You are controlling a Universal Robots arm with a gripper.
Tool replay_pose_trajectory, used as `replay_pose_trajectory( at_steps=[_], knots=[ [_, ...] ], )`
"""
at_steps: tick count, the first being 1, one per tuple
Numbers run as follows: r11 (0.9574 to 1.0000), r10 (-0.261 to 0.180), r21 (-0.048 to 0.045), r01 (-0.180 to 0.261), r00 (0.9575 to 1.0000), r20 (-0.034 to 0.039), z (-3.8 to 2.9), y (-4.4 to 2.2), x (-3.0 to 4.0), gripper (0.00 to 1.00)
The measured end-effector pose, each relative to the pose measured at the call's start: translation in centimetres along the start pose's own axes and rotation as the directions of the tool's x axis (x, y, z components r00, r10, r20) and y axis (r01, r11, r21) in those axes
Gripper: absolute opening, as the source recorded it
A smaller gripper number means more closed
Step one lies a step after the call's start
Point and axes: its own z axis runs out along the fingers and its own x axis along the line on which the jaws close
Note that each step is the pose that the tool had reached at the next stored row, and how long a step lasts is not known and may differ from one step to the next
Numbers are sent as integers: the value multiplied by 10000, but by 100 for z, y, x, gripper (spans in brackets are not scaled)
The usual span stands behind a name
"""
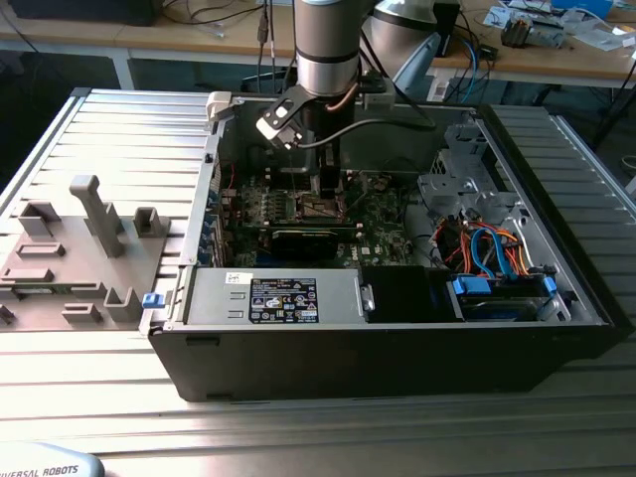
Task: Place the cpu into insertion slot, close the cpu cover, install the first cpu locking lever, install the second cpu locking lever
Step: 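Place the cpu into insertion slot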
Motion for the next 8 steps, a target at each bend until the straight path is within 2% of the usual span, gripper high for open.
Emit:
replay_pose_trajectory(
  at_steps=[8],
  knots=[
    [10000,-1,0,1,10000,1,27,-2,0,54]
  ],
)
